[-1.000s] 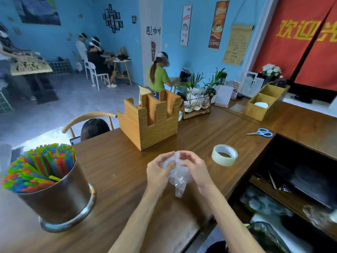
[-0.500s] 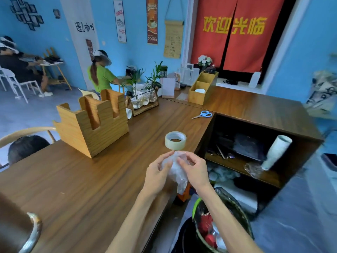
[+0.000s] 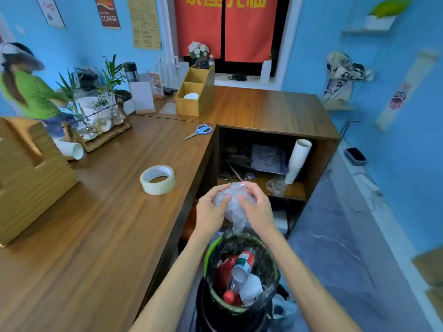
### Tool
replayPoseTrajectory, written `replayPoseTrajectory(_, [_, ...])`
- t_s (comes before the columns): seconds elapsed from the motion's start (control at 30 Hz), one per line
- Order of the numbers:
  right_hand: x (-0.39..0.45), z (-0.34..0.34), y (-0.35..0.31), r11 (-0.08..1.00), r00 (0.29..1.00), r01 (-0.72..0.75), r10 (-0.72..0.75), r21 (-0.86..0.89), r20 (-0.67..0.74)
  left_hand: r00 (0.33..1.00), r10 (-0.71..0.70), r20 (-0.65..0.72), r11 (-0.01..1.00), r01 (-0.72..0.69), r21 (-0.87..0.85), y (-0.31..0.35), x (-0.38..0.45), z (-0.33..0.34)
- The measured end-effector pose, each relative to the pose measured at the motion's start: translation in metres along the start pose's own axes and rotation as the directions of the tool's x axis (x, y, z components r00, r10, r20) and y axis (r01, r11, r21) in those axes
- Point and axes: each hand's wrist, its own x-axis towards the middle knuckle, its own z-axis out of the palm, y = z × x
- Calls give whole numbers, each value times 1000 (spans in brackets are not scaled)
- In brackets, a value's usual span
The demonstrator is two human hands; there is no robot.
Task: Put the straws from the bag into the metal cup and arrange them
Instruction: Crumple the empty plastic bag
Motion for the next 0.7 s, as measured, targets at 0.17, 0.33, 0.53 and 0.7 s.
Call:
replayPoseTrajectory(0.17, [-5,-17,59,981,988,-152,147,-118,-55,996,-73,49,996,70,62,-45,0,42])
replayPoseTrajectory(0.33, [-18,-15,121,947,960,-273,258,-168,-106,979,-173,110,976,155,155,-103,-14,68])
replayPoseTrajectory(0.53, [-33,-5,179,873,898,-439,429,-212,-97,913,-381,143,911,344,230,-152,-29,79])
replayPoseTrajectory(0.7, [-50,3,211,836,884,-463,462,-295,-78,881,-449,152,858,376,351,-190,-47,84])
